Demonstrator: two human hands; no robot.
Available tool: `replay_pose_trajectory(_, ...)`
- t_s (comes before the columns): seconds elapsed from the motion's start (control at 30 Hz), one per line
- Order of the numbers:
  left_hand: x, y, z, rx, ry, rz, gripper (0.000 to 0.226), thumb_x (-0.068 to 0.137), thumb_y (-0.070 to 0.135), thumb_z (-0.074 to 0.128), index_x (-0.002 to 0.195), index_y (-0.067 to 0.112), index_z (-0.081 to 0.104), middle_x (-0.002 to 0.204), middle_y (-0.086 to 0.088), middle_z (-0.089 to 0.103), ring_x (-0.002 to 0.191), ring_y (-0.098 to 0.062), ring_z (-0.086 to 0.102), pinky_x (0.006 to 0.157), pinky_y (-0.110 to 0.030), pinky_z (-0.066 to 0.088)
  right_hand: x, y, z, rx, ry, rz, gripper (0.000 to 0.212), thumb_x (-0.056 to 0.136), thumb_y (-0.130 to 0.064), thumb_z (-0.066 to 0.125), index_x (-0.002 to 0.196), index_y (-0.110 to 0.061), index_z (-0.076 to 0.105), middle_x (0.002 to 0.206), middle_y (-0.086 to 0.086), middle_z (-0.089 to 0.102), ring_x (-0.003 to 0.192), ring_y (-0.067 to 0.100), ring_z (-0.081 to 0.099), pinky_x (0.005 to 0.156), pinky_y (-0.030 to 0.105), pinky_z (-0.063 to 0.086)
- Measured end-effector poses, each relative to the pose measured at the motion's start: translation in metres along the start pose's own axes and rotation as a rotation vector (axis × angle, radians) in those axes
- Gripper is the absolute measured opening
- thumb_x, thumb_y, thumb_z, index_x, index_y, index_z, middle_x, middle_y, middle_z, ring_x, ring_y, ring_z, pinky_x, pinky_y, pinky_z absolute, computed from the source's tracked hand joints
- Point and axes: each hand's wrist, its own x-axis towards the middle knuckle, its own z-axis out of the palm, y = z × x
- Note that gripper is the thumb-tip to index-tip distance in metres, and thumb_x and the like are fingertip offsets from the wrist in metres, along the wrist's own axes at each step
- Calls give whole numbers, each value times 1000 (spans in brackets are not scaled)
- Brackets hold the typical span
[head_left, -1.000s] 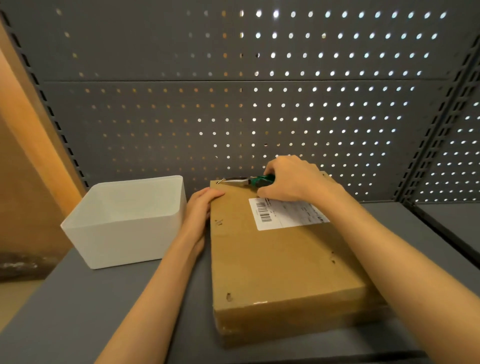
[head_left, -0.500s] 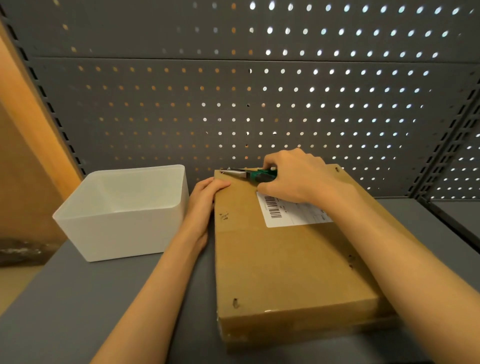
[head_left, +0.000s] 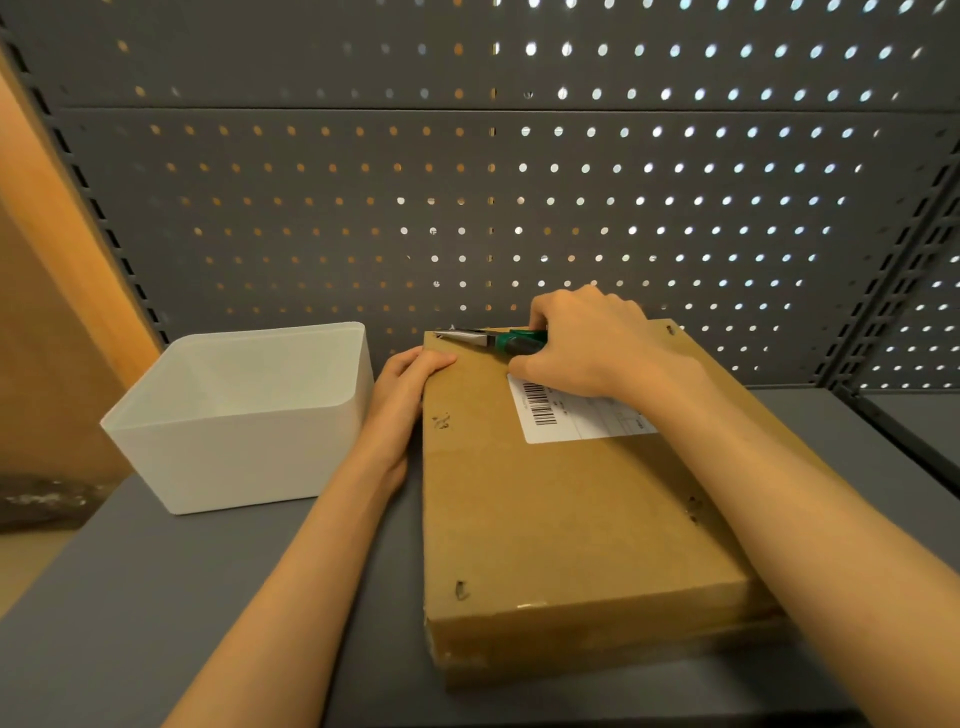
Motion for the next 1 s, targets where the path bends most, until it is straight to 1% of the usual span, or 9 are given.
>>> replay_pose_trajectory(0.1,1,0,0,7,10,-7,52,66,42,66,111,19,55,96,3,57,88,-13,58,77,-33,46,1,1,0,5,0,-3,31,76,-41,61,95,-16,59,81,0,60,78,24,57,67,31,38)
replay_pose_trajectory(0.23,-1,0,1,12,8,-2,29,84,33,60,109,19,54,97,3,54,85,-11,56,72,-29,44,2,1,0,23,4,1,31,75,-41,62,93,-16,61,79,0,61,79,25,59,67,31,39)
replay_pose_trajectory(0.3,-2,-1,1,2,7,-6,26,84,32,59,107,19,54,97,3,54,84,-10,56,72,-30,44,1,1,0,32,4,6,31,75,-41,63,93,-16,61,80,0,61,79,25,60,67,32,41)
replay_pose_trajectory(0.43,-3,0,1,16,-10,-11,22,84,35,59,102,24,55,104,1,53,90,-14,56,78,-33,45,1,2,-1,58,6,9,31,74,-40,64,91,-15,63,79,1,62,78,24,60,66,31,43)
replay_pose_trajectory(0.6,-4,0,0,-12,-35,-19,40,66,43,64,101,24,56,107,1,55,93,-14,58,84,-35,48,-2,6,-4,100,17,28,30,75,-40,63,91,-14,63,82,2,61,81,25,56,65,30,39)
replay_pose_trajectory(0.67,-3,-1,-1,-41,-37,-19,40,65,42,65,100,23,58,108,1,56,92,-14,59,86,-36,49,-4,14,-9,225,75,83,28,76,-40,61,87,-14,63,75,1,57,83,26,53,66,31,38)
replay_pose_trajectory(0.77,-3,-1,0,-42,-39,-31,48,62,43,67,104,20,58,109,-1,58,91,-15,60,81,-36,49,-5,21,-13,389,170,120,26,77,-40,60,82,-14,63,67,-1,53,77,23,47,64,32,38)
replay_pose_trajectory(0.87,-3,0,0,-26,-35,-29,47,64,42,65,104,20,59,116,-3,56,92,-15,60,77,-34,48,-5,17,-9,356,135,97,25,75,-39,60,80,-15,61,71,2,53,77,25,50,62,32,36)
replay_pose_trajectory(1.0,-5,2,-1,-14,-35,-42,53,57,46,69,103,22,59,112,-2,58,92,-16,61,78,-35,48,-4,20,-10,354,165,88,23,75,-39,59,79,-16,60,70,1,52,72,23,48,61,30,36)
